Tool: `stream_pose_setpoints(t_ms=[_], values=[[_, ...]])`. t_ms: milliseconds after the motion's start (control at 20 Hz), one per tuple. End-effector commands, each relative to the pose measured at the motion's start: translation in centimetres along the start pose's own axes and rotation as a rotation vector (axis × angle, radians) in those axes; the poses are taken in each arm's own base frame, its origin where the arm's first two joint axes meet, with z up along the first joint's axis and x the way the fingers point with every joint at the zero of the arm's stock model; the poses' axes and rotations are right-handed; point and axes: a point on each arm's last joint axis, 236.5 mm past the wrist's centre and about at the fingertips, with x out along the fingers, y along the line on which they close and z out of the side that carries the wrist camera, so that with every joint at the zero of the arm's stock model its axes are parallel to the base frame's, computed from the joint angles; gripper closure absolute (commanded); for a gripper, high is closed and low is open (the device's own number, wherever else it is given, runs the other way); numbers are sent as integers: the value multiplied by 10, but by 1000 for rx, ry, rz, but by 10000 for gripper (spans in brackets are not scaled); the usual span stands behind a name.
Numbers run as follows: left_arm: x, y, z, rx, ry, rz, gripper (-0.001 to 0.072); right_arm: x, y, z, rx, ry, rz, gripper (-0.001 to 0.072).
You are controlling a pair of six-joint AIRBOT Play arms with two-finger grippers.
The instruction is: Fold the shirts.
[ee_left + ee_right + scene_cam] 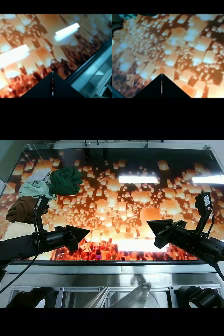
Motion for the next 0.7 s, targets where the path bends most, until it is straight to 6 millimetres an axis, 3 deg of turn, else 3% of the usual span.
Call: stream_pose_setpoints(t_ms=[0,200,300,400,600,650], values=[[0,0,0,0,1,-1,678,0,1,0,2,-1,2,687],[0,2,5,-13,-21,9,700,0,5,5,45,-23,22,686],[-8,25,26,-73,-84,95,700,0,11,5,87,-21,49,686],[-30,72,66,-32,-133,273,697,-1,17,7,131,-24,75,686],[-91,198,160,-74,-164,554,673,6,10,12,144,-46,53,685],[-97,232,173,-116,-145,575,405,9,7,11,149,-42,46,685]])
